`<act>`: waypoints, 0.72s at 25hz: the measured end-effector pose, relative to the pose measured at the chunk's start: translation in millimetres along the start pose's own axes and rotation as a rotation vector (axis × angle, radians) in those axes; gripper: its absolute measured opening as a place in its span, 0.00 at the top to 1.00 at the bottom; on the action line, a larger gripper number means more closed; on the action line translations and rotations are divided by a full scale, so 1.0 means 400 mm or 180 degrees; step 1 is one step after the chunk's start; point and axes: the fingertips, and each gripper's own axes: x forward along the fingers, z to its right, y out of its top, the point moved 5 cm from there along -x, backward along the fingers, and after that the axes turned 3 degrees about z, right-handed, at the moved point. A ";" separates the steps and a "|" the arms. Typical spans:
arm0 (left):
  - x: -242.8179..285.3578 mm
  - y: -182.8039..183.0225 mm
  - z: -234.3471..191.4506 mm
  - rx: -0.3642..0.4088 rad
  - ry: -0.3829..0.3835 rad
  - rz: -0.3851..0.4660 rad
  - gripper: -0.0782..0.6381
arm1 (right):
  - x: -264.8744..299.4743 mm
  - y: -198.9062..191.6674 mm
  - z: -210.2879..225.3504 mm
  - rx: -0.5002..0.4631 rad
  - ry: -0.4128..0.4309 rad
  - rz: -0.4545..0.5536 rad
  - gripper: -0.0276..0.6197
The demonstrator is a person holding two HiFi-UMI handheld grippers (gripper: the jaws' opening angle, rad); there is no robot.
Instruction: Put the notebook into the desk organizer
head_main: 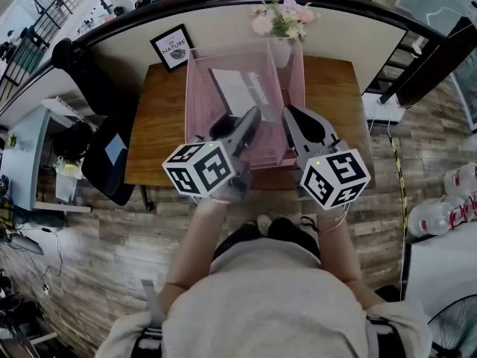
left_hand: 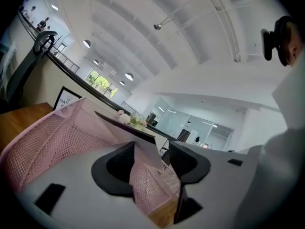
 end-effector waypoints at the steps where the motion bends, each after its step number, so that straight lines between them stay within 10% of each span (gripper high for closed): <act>1: 0.000 -0.001 0.001 0.0050 0.0015 -0.0027 0.56 | 0.001 0.000 -0.001 0.0000 0.0006 -0.0001 0.95; 10: -0.003 -0.016 0.020 0.0224 -0.0050 -0.0280 0.33 | 0.008 -0.002 -0.016 -0.0135 0.0068 -0.0060 0.95; 18: -0.020 -0.023 0.029 -0.0190 -0.0185 -0.0262 0.20 | 0.023 -0.009 -0.032 -0.0344 0.0151 -0.0158 0.95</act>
